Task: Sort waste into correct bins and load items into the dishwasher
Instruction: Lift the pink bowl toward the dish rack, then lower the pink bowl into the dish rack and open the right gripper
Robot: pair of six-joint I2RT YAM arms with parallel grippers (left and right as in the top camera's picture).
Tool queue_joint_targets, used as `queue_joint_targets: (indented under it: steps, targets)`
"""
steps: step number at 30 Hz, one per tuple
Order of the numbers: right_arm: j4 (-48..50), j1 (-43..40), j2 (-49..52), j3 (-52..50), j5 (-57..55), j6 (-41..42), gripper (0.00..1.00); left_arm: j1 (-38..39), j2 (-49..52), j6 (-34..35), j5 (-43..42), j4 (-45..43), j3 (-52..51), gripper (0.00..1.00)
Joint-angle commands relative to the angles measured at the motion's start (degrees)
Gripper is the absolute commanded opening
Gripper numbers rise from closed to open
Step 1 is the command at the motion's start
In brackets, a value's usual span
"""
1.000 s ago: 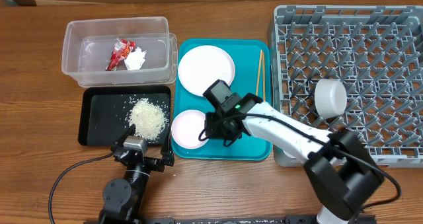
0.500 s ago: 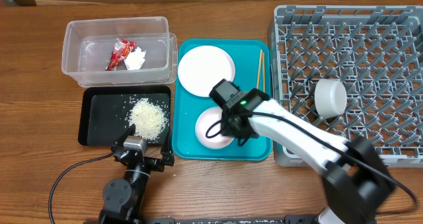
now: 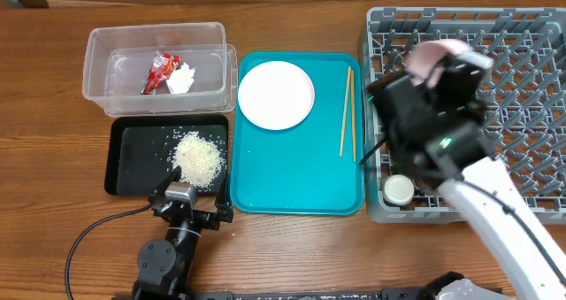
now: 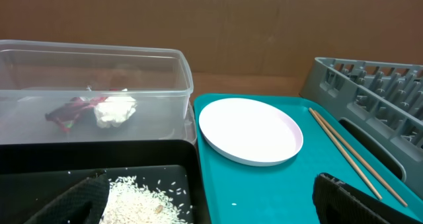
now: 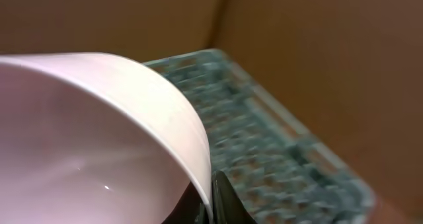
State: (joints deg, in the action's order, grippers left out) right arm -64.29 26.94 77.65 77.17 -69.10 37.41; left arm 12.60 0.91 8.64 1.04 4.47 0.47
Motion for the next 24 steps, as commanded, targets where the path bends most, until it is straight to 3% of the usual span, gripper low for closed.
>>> queue_joint_targets:
  steps: [1,7,11,15,21,24]
  targets:
    - [-0.2,-10.5,1.5,0.0,-7.1,-3.1,0.04,-0.3,-0.3,0.4,-0.7,0.0,-0.2,1.00]
    - [0.1,-25.6,5.5,0.0,-0.3,-4.9,0.04,-0.3,-0.3,0.4,-0.7,0.0,-0.2,1.00]
    - [0.1,-31.2,8.9,0.0,1.3,-4.9,0.04,-0.3,-0.3,0.4,-0.7,0.0,-0.2,1.00]
    - [0.6,-32.8,12.2,0.0,1.2,-5.2,0.04,-0.3,-0.3,0.4,-0.7,0.0,-0.2,1.00]
    - [6.8,-32.8,18.3,0.0,0.6,-17.6,0.04,-0.3,-0.3,0.4,-0.7,0.0,-0.2,1.00]
    - [7.0,-32.8,21.7,0.0,-3.6,-18.8,0.04,-0.3,-0.3,0.4,-0.7,0.0,-0.2,1.00]
